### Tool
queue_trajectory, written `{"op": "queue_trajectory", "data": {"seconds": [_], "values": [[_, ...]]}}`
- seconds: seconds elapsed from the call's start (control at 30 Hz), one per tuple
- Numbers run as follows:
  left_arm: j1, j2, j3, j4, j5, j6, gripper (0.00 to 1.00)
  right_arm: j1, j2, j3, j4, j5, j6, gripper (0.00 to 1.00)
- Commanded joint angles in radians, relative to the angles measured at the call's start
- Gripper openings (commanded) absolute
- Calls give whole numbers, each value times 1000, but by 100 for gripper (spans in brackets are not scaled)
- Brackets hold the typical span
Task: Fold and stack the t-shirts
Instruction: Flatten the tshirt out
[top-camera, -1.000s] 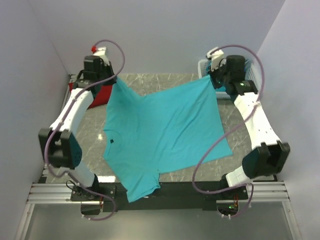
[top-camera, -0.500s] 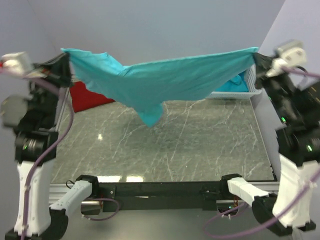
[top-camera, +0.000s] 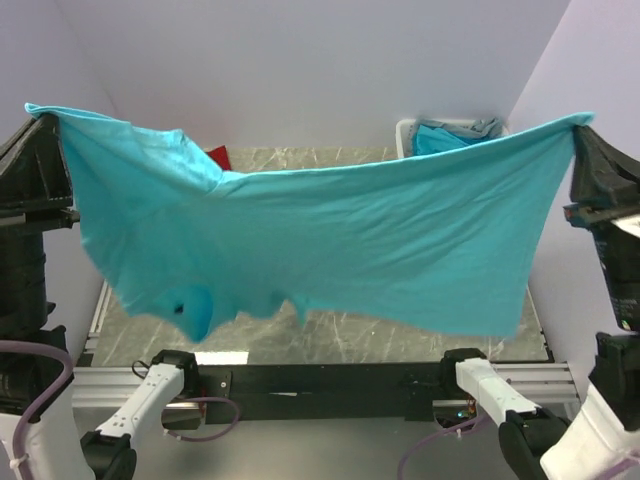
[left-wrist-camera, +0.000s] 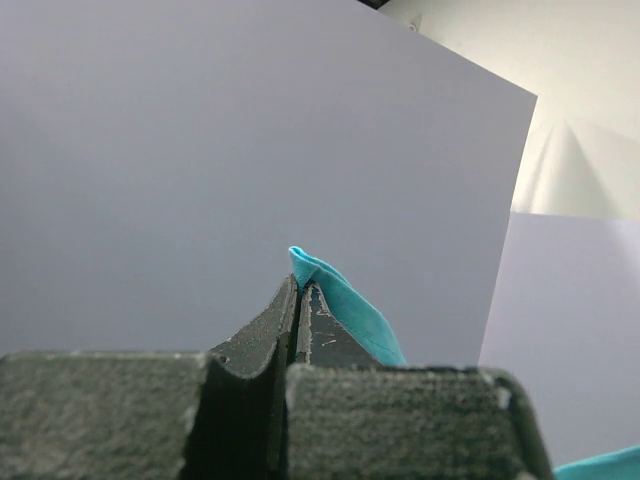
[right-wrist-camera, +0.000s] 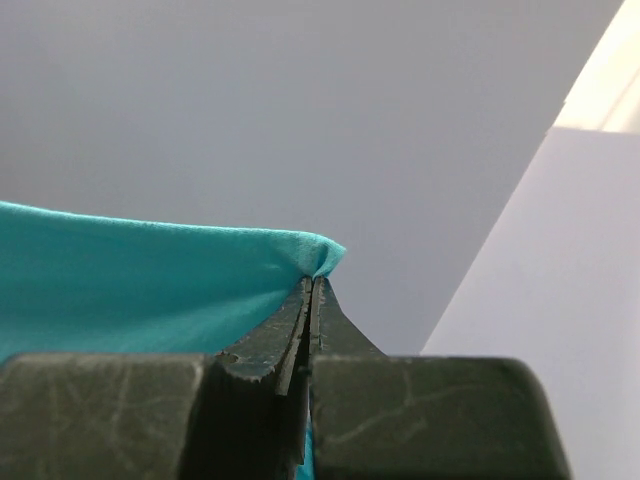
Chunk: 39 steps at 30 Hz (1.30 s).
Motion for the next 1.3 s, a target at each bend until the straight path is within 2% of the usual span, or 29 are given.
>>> {"op": "queue_trajectory", "data": {"seconds": [0.0, 0.17, 0.27, 0.37, 0.4, 0.47, 0.6, 0.7, 0.83, 0.87, 0.97, 1.07, 1.27], "values": [[5, 2, -31, 11, -8, 10, 1, -7, 47, -77, 17, -13, 33, 0], [5, 5, -169, 12, -23, 35, 0, -7, 65, -236, 97, -52, 68, 0], [5, 10, -270, 6, -44, 32, 0, -9, 56, -490, 204, -101, 103, 0], [5, -25, -460, 82, -44, 4, 0, -3, 64, -702, 339, -131, 134, 0], [5, -30, -556, 99, -82, 0, 0, -1, 73, -747, 370, -147, 144, 0], [5, -21, -646, 126, -104, -25, 0, 11, 120, -857, 446, -156, 143, 0], [8, 68, -882, 230, -150, -71, 0, 72, 248, -1007, 574, -145, 81, 0], [32, 214, -951, 261, -149, -109, 0, 125, 386, -1064, 678, -82, 36, 0], [164, 496, -852, 248, -37, -190, 0, 149, 653, -972, 704, -9, 37, 0], [178, 612, -823, 247, -8, -189, 0, 149, 695, -912, 695, 17, 40, 0], [221, 813, -691, 230, 32, -157, 0, 155, 826, -806, 681, 66, 53, 0], [256, 932, -582, 212, 46, -151, 0, 157, 903, -737, 683, 112, 59, 0], [292, 999, -456, 189, 54, -122, 0, 154, 992, -653, 691, 185, 57, 0]]}}
